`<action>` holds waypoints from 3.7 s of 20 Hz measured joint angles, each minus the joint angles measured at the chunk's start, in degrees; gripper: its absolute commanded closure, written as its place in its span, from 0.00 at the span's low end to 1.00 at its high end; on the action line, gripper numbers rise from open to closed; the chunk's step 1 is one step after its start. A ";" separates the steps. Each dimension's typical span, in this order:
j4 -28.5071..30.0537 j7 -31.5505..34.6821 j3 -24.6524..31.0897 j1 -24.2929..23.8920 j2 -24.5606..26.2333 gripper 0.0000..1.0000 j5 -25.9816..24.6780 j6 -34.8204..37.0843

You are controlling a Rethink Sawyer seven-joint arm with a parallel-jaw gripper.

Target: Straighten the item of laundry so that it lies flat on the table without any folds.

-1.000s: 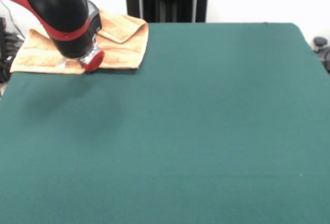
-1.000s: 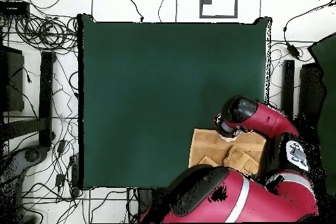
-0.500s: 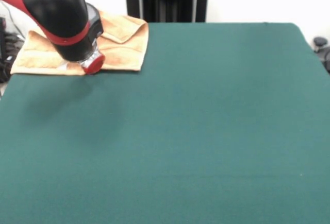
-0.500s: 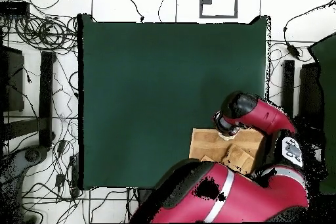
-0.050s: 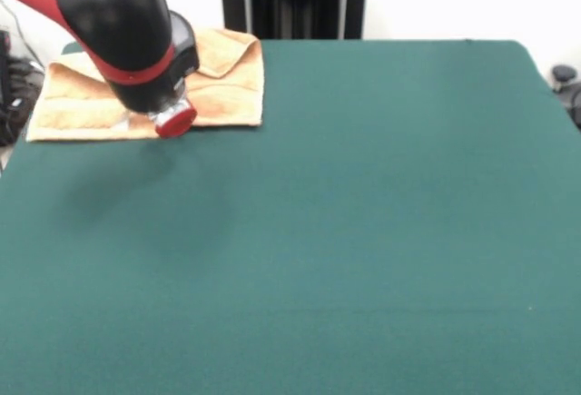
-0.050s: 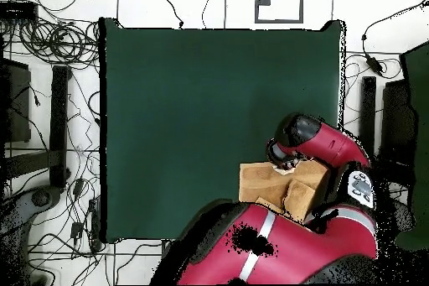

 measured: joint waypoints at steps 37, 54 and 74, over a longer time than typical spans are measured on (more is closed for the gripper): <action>-4.93 18.89 -6.98 8.94 5.07 1.00 13.38 3.03; -13.84 32.20 -11.36 11.42 10.24 1.00 16.78 10.22; -20.06 39.42 -12.14 11.58 12.82 1.00 21.36 12.88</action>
